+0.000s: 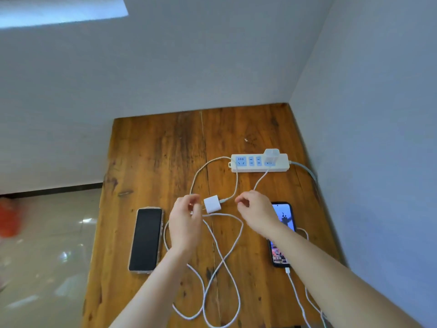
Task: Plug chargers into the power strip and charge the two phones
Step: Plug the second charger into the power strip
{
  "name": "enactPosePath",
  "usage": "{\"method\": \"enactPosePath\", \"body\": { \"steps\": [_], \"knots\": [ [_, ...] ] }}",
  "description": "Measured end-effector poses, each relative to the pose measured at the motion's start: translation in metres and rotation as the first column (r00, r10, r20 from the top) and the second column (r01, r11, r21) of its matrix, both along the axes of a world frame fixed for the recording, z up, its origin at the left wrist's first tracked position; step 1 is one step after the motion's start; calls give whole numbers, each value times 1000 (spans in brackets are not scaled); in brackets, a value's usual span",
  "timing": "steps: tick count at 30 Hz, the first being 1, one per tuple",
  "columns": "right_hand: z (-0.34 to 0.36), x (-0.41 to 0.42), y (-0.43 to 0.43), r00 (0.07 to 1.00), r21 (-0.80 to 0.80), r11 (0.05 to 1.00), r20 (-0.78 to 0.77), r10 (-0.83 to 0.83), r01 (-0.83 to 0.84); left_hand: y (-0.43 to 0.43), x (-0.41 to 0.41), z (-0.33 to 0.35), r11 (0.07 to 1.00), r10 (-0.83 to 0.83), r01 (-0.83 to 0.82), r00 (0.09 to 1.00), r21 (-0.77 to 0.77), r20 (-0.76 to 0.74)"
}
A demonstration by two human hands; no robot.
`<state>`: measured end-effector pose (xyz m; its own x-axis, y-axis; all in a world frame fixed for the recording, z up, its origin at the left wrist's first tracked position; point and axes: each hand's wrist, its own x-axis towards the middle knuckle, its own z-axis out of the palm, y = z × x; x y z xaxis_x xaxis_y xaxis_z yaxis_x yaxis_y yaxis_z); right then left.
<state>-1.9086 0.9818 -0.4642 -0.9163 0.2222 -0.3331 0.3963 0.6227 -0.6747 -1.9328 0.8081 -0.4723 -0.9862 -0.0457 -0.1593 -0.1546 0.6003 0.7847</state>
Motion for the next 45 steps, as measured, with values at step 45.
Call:
{"method": "enactPosePath", "body": {
  "steps": [45],
  "knots": [
    [-4, -173, 82, 906, 312, 946, 420, -55, -87, 70, -112, -59, 349, -896, 843, 428, -408, 119]
  ]
}}
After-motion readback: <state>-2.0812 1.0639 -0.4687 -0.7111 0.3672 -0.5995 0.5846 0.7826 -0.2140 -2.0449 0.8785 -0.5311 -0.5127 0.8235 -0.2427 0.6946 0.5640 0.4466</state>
